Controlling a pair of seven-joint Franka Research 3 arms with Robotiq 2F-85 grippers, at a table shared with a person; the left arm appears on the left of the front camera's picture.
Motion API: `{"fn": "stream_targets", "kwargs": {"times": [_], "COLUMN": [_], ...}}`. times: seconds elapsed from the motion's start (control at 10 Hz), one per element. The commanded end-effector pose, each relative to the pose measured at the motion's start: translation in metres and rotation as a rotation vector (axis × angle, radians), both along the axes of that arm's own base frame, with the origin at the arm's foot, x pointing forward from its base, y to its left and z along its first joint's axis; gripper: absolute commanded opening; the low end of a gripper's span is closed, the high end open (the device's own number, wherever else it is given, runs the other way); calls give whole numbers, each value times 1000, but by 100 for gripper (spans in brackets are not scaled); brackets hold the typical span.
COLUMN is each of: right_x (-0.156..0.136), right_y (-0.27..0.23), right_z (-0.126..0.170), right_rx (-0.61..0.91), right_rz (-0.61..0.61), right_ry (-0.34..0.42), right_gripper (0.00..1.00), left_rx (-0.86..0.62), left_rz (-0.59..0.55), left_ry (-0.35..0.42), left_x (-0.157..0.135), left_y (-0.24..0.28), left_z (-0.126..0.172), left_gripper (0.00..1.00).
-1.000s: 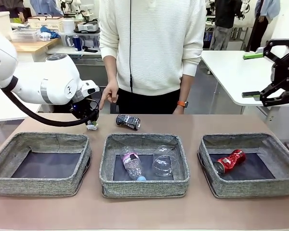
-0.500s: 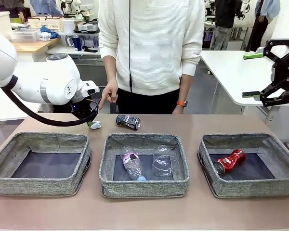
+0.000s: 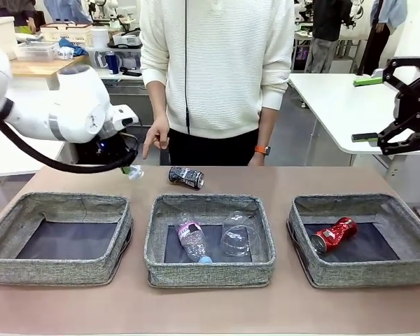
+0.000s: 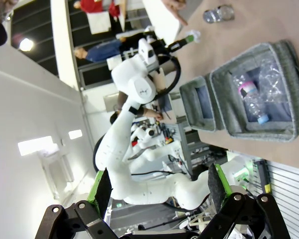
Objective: Sort the waste into the appropriate baskets.
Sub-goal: Pick up the waste item pointed out by the person.
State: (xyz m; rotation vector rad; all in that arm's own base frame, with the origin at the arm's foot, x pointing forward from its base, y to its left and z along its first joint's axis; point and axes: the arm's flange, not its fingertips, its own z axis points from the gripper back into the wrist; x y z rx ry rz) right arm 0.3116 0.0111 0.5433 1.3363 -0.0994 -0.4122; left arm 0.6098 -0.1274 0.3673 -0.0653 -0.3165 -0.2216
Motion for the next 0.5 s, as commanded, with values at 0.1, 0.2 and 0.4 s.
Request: {"fn": "stream_targets", "kwargs": {"times": [0.1,0.2,0.4], "right_x": [1,1,1], "right_y": [1,1,1], "right_z": [3,3,3], "right_rx": [23,23,23], "right_rz": [0,0,0], "right_ry": [-13,-13,-13], "right_gripper": [100,100,100], "left_rx": [9,24,122], "left_rz": [196,187,134], "left_ry": [109,130,78], "left_x": [-84,-119,-198], "left_y": [14,15,11], "left_z": [103,131,162], "left_gripper": [0,0,0]}}
